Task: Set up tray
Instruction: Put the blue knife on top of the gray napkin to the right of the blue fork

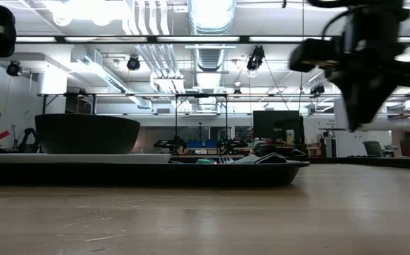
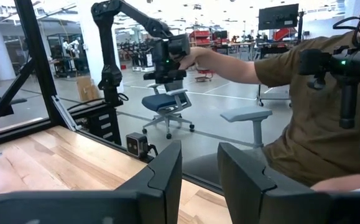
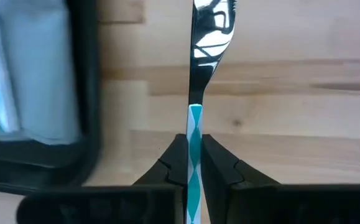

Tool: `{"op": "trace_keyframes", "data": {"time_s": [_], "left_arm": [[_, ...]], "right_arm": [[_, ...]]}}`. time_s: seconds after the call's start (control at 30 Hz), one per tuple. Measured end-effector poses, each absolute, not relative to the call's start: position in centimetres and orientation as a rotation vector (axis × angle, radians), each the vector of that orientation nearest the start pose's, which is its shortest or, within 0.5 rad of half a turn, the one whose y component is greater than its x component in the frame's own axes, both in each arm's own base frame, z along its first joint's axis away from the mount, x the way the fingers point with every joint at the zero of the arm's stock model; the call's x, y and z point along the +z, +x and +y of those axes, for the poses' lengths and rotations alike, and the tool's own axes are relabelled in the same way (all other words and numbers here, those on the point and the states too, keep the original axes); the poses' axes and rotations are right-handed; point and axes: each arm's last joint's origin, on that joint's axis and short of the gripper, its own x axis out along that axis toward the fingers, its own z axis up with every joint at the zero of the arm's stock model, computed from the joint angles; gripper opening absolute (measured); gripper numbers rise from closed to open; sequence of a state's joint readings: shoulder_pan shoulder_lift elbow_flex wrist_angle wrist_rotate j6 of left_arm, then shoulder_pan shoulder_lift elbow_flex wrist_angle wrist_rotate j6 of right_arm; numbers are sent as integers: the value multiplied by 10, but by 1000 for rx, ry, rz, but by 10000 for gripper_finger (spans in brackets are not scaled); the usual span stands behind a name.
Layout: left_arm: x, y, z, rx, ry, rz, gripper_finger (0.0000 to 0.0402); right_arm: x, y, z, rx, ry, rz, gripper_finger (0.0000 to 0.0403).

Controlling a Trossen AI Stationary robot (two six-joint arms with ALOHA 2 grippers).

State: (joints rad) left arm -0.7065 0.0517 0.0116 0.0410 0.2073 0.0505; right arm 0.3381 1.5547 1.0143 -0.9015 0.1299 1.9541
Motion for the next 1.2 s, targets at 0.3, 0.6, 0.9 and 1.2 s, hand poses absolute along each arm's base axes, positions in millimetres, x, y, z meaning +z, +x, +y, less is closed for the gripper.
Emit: {"op": "trace_keyframes", "data": {"time_s": [0.3, 0.6, 0.9, 1.2], "left_arm": [[167, 72, -69, -913, 47, -24, 85], [167, 72, -69, -914, 47, -23, 85], [167, 72, -69, -913, 46, -23, 85], [167, 72, -69, -914, 47, -24, 85]], "right_arm": [[207, 318, 57, -1162, 1252, 1034, 13], [204, 367, 21, -1163, 1255, 1009, 13], [178, 395, 4, -1211, 1233, 1132, 13], [157, 398, 0, -1240, 1235, 1202, 13]]}}
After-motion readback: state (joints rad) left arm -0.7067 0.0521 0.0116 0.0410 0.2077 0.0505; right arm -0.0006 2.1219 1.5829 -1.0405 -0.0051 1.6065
